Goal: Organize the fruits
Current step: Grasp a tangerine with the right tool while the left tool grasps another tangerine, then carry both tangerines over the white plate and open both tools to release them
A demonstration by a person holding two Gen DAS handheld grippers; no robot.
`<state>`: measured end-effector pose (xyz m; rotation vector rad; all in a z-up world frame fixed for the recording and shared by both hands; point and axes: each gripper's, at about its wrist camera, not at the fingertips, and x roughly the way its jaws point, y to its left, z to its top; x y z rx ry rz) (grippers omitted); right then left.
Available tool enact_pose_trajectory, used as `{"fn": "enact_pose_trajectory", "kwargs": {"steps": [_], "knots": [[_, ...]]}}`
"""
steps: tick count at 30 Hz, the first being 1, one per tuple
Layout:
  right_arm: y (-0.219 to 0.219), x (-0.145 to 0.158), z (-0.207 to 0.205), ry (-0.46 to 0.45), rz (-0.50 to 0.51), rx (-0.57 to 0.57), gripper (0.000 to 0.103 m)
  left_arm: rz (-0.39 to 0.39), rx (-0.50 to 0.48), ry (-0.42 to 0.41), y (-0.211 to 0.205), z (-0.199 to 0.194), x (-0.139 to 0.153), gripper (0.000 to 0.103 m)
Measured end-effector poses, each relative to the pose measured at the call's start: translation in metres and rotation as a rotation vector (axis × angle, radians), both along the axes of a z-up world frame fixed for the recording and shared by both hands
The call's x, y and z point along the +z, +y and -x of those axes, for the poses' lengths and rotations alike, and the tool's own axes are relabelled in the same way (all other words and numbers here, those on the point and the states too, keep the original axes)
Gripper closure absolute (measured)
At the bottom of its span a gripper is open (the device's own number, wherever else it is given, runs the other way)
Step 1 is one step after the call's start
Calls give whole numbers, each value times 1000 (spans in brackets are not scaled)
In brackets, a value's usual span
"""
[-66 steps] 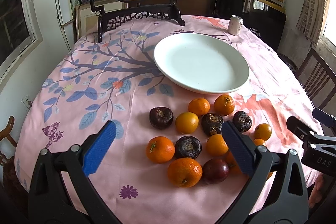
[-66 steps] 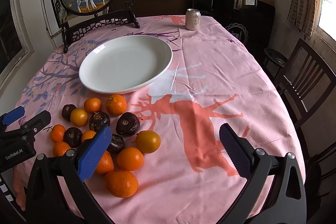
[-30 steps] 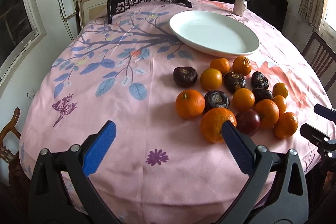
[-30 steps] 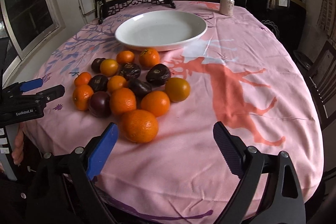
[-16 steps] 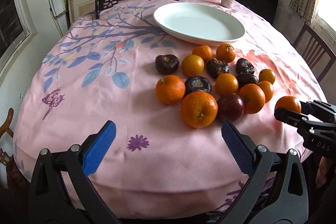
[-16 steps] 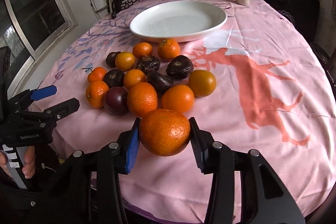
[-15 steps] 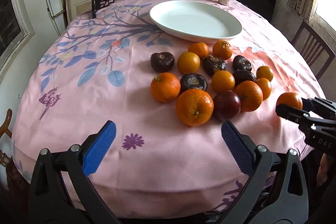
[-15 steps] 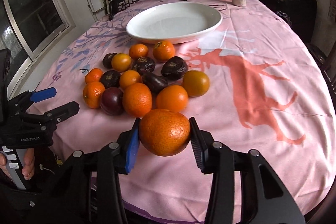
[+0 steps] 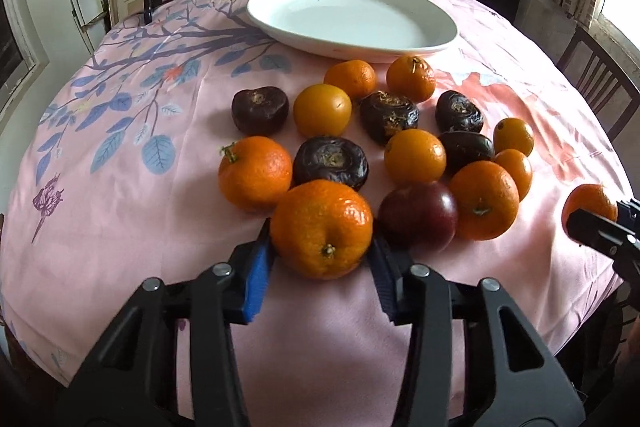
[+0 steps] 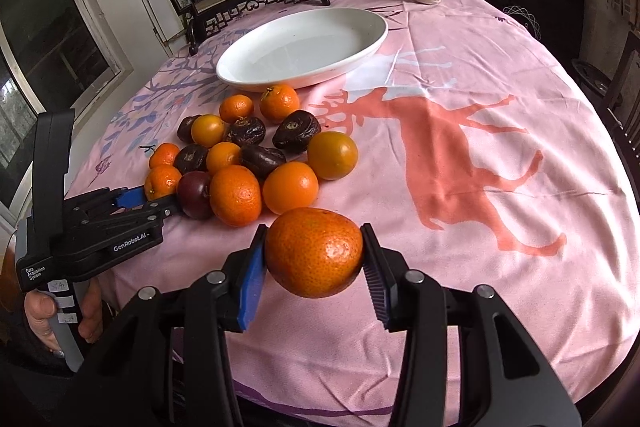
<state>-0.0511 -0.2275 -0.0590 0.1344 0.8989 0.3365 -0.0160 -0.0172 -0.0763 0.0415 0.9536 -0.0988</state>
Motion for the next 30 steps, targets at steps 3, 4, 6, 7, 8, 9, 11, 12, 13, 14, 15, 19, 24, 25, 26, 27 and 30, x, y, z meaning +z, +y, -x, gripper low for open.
{"fn": "enact_pose_trajectory", "kwargs": {"steps": [3, 4, 6, 7, 8, 9, 11, 12, 13, 14, 15, 19, 24, 25, 26, 27, 30], "knots": [[4, 3, 1, -14, 3, 12, 57, 25, -2, -7, 2, 2, 4, 59], [5, 4, 1, -19, 4, 15, 57, 34, -1, -16, 4, 5, 8, 59], [7, 6, 0, -24, -1, 20, 57, 49, -1, -33, 8, 9, 17, 59], [8, 7, -1, -26, -6, 23, 57, 58, -1, -45, 11, 12, 23, 59], [9, 8, -3, -26, -11, 28, 57, 62, 0, -56, 13, 13, 29, 59], [10, 9, -6, -24, -18, 35, 57, 68, 1, -67, 15, 14, 35, 59], [13, 11, -14, -18, -34, 51, 57, 86, -11, -66, 16, 9, 45, 59], [14, 13, -20, -17, -37, 57, 57, 97, -22, -62, 16, 2, 52, 59], [16, 17, -28, -18, -36, 65, 57, 103, -32, -60, 15, -4, 58, 59], [19, 21, -37, -22, -30, 77, 57, 103, -46, -59, 13, -16, 65, 59], [22, 27, -49, -25, -27, 95, 57, 100, -54, -59, 12, -29, 73, 59], [32, 54, -119, -34, -23, 142, 57, 82, -30, -54, 11, -106, 96, 58], [56, 57, -242, -36, 68, 180, 57, 115, 24, 15, 12, -237, 92, 58], [61, 50, -263, -14, 96, 184, 57, 100, 39, 36, 10, -263, 84, 58], [64, 40, -283, 16, 115, 187, 57, 101, 53, 57, 9, -280, 76, 58], [65, 30, -301, 52, 120, 188, 57, 112, 58, 79, 9, -293, 68, 58], [69, 15, -332, 90, 129, 188, 57, 150, 63, 141, 8, -326, 49, 58]]}}
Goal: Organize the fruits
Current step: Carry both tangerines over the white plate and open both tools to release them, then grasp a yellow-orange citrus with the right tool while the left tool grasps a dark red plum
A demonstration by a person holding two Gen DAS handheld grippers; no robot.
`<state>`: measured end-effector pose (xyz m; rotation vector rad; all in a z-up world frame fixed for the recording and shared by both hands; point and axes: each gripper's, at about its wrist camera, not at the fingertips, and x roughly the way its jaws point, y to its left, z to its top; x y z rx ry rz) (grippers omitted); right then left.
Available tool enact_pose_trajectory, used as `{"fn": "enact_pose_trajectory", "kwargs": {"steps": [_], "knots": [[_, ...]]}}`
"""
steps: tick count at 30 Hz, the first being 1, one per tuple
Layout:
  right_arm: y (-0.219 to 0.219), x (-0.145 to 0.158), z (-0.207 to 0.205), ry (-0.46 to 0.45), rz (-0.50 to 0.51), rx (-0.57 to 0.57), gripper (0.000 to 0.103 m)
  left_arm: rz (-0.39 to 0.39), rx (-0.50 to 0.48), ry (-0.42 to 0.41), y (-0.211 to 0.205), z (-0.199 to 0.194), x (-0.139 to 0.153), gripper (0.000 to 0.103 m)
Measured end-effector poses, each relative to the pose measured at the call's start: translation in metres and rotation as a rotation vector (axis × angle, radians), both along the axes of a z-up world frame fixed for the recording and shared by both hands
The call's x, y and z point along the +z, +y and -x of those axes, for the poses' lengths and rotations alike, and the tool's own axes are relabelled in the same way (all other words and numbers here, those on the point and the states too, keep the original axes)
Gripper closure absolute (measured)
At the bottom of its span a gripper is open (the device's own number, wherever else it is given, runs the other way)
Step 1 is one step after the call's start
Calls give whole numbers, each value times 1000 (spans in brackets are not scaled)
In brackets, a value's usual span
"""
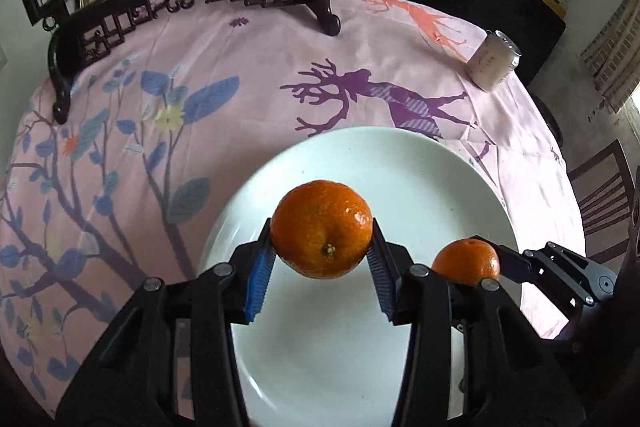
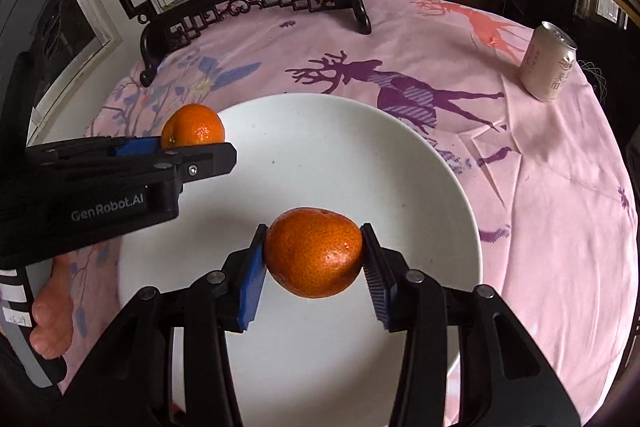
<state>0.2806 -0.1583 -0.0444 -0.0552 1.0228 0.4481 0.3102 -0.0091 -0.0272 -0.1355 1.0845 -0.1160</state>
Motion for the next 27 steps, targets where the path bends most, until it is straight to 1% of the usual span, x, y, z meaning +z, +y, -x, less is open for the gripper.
{"fn": "enact_pose_trajectory", "kwargs": {"steps": [2, 4, 6, 7, 8, 9, 11, 12, 13, 15, 17, 18, 19, 20, 21, 23, 24, 27], "knots": [[3, -6, -12, 9, 21, 1, 57, -4, 6, 17, -2, -13, -9, 58], [5, -10, -20, 24, 28, 0, 57, -2, 1, 31, -5, -19, -14, 58], [7, -12, -24, 21, 35, 1, 56, 9, -7, 43, -8, -24, -15, 57], [9, -12, -25, 9, 56, -4, 53, 13, -5, 40, -8, -25, -14, 47], [11, -8, -23, -24, 95, -19, 42, 13, -1, 31, -7, -24, -10, 28], [12, -2, -18, -71, 135, -34, 36, 15, 7, 9, -5, -21, -2, 24], [10, 12, -6, -141, 193, -46, 35, 28, 9, -65, 2, -5, 24, 21], [8, 19, 2, -160, 218, -55, 34, 27, 5, -95, 5, 4, 36, 16], [4, 26, 10, -175, 230, -64, 34, 27, 8, -131, 10, 19, 50, 13], [-7, 41, 41, -191, 203, -66, 34, 34, 17, -196, 22, 57, 72, 10], [-17, 51, 81, -193, 161, -72, 33, 29, 26, -238, 32, 102, 81, 7], [-21, 54, 104, -201, 137, -74, 32, 29, 31, -255, 37, 124, 82, 5], [-25, 54, 129, -211, 117, -82, 32, 19, 41, -268, 41, 152, 79, 5], [-27, 52, 153, -222, 108, -101, 21, 9, 53, -279, 44, 176, 75, 5], [-31, 48, 176, -235, 96, -129, 1, 2, 69, -284, 48, 198, 69, 5], [-39, 41, 214, -259, 45, -175, 1, 14, 92, -287, 53, 240, 55, 5], [-41, 39, 226, -254, 38, -191, 1, 23, 101, -276, 55, 257, 48, 5], [-49, 41, 247, -239, 21, -221, 1, 37, 110, -265, 55, 287, 34, 5]]}}
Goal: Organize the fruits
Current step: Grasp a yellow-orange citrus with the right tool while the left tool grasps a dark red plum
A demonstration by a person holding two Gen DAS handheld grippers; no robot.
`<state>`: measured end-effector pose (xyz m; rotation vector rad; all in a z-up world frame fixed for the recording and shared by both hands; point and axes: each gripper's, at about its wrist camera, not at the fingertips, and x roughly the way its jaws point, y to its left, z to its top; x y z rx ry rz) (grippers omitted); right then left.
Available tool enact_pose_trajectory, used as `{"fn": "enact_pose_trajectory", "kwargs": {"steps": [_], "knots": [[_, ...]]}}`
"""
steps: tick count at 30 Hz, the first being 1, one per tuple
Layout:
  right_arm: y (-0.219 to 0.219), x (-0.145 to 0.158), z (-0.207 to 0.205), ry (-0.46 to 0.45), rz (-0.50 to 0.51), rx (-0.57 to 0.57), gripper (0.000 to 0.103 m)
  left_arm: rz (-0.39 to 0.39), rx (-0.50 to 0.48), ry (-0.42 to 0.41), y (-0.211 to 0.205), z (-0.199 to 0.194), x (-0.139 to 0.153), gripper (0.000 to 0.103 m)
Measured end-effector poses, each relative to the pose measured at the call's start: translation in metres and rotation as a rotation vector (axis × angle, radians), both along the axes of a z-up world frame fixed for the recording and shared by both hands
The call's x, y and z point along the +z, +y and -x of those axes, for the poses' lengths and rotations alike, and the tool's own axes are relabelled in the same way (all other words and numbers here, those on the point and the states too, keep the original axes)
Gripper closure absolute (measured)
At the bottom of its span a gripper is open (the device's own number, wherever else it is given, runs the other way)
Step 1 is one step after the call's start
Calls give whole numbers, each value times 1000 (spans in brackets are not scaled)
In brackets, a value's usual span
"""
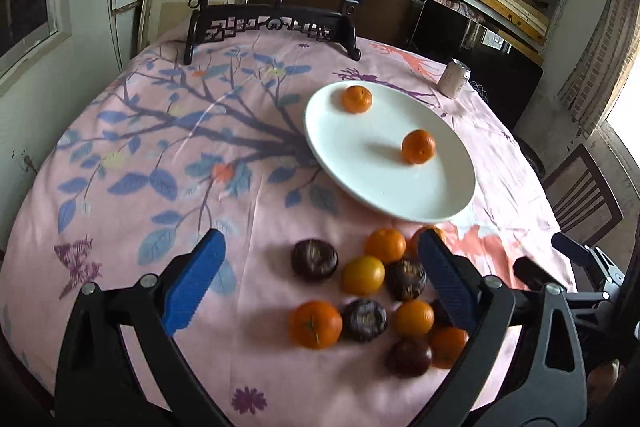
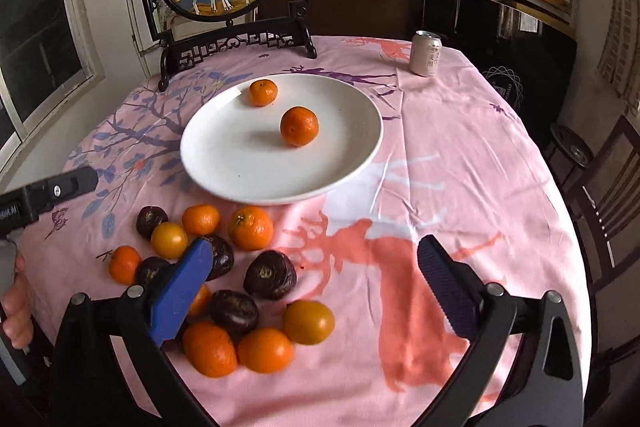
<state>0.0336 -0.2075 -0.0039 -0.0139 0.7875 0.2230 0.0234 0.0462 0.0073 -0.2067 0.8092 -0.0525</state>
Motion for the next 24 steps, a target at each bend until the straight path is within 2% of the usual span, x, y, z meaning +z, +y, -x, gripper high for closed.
{"fn": "enact_pose_trajectory", "kwargs": {"steps": [6, 11, 14, 17, 20, 22, 23, 24], "knots": [[-3, 6, 27, -26, 23, 10, 1, -126, -5, -31, -9, 28, -8, 5], [-9, -14, 36, 33, 53, 19, 1, -97, -38, 1, -7, 37, -17, 5], [-16, -28, 35, 68, 30, 16, 2, -102, -66, -2, -11, 46, -20, 5], [-22, -40, 25, 109, -41, 34, 24, -102, -97, 12, -15, 52, -25, 5], [-18, -51, 9, 155, -61, 54, 28, -102, -131, 25, -20, 58, -28, 5], [-16, -63, -3, 205, -80, 63, 35, -99, -155, 24, -23, 62, -28, 5], [-18, -67, -8, 224, -136, 75, 45, -95, -175, 29, -25, 65, -29, 5], [-21, -71, -12, 249, -199, 93, 58, -96, -188, 34, -27, 68, -30, 5]]}}
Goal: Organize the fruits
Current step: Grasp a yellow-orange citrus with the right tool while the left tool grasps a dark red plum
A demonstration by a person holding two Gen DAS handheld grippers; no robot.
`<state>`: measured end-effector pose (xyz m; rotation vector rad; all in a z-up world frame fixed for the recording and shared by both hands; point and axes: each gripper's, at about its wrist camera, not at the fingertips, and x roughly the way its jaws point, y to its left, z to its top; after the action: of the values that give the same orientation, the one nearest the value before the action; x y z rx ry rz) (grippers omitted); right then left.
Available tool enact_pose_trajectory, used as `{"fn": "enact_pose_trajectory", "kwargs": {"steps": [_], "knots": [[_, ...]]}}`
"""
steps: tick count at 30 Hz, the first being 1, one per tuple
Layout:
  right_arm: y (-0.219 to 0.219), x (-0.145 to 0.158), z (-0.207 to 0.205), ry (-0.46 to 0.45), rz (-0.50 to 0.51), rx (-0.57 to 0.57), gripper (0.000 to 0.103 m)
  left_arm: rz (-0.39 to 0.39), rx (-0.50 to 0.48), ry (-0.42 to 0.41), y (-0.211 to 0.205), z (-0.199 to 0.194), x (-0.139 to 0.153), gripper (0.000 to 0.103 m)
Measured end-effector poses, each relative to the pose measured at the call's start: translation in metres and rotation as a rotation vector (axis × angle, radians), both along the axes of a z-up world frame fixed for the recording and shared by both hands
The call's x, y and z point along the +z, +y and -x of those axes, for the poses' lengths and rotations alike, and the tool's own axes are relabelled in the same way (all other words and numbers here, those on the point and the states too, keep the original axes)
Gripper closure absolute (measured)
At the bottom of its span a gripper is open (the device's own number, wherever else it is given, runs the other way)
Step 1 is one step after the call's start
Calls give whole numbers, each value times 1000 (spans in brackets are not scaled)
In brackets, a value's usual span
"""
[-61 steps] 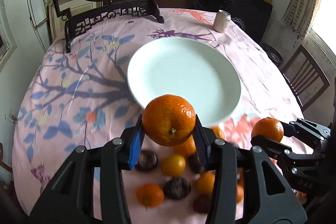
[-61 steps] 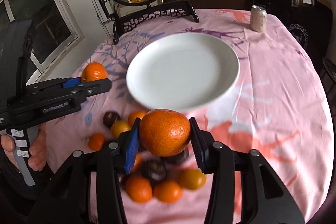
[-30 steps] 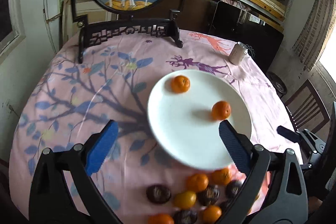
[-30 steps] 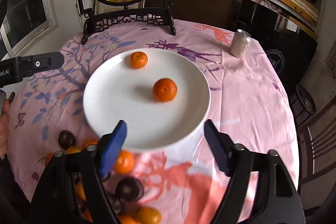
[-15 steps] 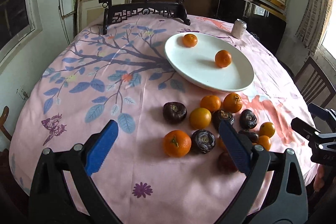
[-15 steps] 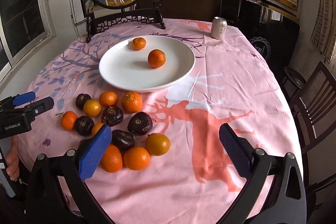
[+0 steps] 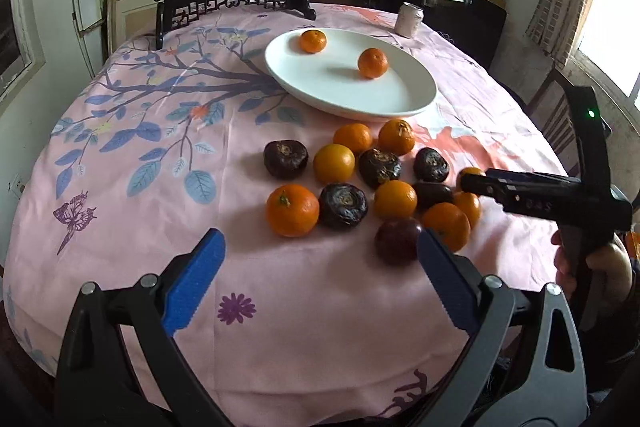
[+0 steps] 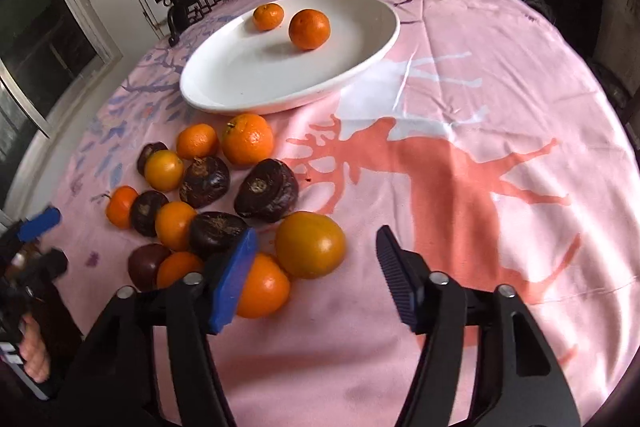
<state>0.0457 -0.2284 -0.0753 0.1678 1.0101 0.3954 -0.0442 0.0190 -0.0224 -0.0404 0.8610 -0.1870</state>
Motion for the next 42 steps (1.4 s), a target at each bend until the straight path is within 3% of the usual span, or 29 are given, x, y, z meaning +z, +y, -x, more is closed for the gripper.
{"fn": "enact_pose_trajectory", "kwargs": {"steps": [1, 5, 8, 15, 18, 20, 21, 33, 42], "knots": [[-2, -1, -3, 14, -19, -3, 66, -1, -11, 6, -3, 3, -1, 5], [-3, 11, 11, -36, -4, -15, 66, -5, -38, 39, -14, 6, -7, 5], [-7, 24, 36, -102, 89, -30, 66, -17, -62, 58, -26, 6, -12, 5], [-34, 7, 74, -90, 203, -60, 66, -66, -95, 77, -57, 3, -28, 6], [-37, 1, 76, -99, 198, -60, 66, -94, -84, 86, -64, -6, -39, 26], [-36, 1, 74, -105, 196, -60, 66, -84, -82, 115, -64, -14, -49, 54], [-36, -1, 73, -101, 197, -58, 66, -69, -84, 136, -63, -18, -54, 56], [-36, 2, 73, -119, 195, -74, 66, -37, -90, 91, -65, -22, -53, 64], [-28, 18, 70, -148, 165, -68, 66, -16, -74, 28, -54, -12, -28, 65]]}}
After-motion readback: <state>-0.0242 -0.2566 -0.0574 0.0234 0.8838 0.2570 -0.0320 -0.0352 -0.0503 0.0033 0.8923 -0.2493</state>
